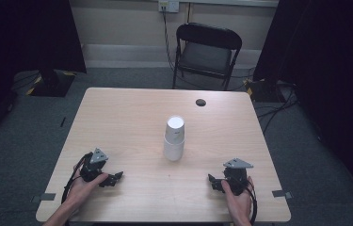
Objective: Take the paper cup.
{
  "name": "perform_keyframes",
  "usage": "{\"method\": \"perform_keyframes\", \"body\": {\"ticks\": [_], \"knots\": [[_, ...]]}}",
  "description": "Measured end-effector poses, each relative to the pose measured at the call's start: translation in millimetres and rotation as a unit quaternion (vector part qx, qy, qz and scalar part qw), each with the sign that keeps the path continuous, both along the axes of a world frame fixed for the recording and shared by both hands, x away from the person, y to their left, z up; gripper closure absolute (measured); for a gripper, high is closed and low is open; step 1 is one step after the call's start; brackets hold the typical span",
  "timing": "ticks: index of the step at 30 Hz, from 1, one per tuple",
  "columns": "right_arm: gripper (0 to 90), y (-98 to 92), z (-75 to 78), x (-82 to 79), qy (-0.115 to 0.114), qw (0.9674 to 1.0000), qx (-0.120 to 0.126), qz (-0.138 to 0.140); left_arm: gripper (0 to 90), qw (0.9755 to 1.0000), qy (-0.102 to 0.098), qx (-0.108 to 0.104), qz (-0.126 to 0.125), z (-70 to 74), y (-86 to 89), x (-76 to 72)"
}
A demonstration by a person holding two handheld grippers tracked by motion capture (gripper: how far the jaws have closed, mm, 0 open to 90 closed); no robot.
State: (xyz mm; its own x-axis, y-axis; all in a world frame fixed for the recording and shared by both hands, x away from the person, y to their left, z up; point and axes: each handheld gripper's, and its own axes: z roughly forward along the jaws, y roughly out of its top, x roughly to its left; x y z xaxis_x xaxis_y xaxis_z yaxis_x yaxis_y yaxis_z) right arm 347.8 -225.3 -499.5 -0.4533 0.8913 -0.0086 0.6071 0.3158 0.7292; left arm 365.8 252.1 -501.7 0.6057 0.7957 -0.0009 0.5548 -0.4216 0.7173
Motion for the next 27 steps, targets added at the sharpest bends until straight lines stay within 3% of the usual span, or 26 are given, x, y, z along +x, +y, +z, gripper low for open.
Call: {"method": "perform_keyframes", "body": {"ticks": [8, 11, 13, 16, 18, 19, 20, 24, 27], "knots": [[10.1, -0.7, -0.2, 1.2, 0.000, 1.0000, 0.002, 0.004, 3.0, 1.0000, -0.001, 0.001, -0.001, 0.3, -0.4, 0.6], [10.1, -0.7, -0.2, 1.3, 0.000, 1.0000, 0.002, 0.004, 6.5, 1.0000, 0.000, 0.001, -0.002, 2.1, -2.1, 0.2], [10.0, -1.6, -0.1, 3.1, 0.002, 0.9999, 0.002, 0.013, 15.8, 1.0000, 0.001, 0.000, -0.005, 4.4, -4.7, 0.8], [10.0, -2.0, -0.1, 4.5, 0.001, 0.9998, 0.002, 0.020, 15.9, 1.0000, 0.001, 0.001, -0.010, 4.6, -5.4, -0.3], [10.1, -3.1, -0.1, 6.0, 0.002, 0.9995, 0.002, 0.030, 16.9, 0.9999, 0.007, -0.005, -0.010, 5.9, -5.4, -1.8], [10.2, -3.3, -0.2, 6.6, 0.001, 0.9994, 0.001, 0.033, 17.0, 0.9997, 0.006, -0.021, -0.013, 8.8, -5.4, -2.6], [10.1, -3.4, -0.1, 7.1, 0.002, 0.9993, 0.002, 0.037, 17.1, 0.9996, 0.005, -0.023, -0.014, 10.1, -5.9, -3.2], [10.2, -3.2, -0.1, 8.4, 0.001, 0.9993, 0.002, 0.037, 17.1, 0.9987, -0.013, -0.042, -0.027, 18.2, -5.9, -8.3], [10.2, -3.0, -0.1, 9.8, 0.001, 0.9992, 0.001, 0.040, 16.9, 0.9963, -0.034, -0.071, -0.035, 28.3, -6.0, -14.6]]}}
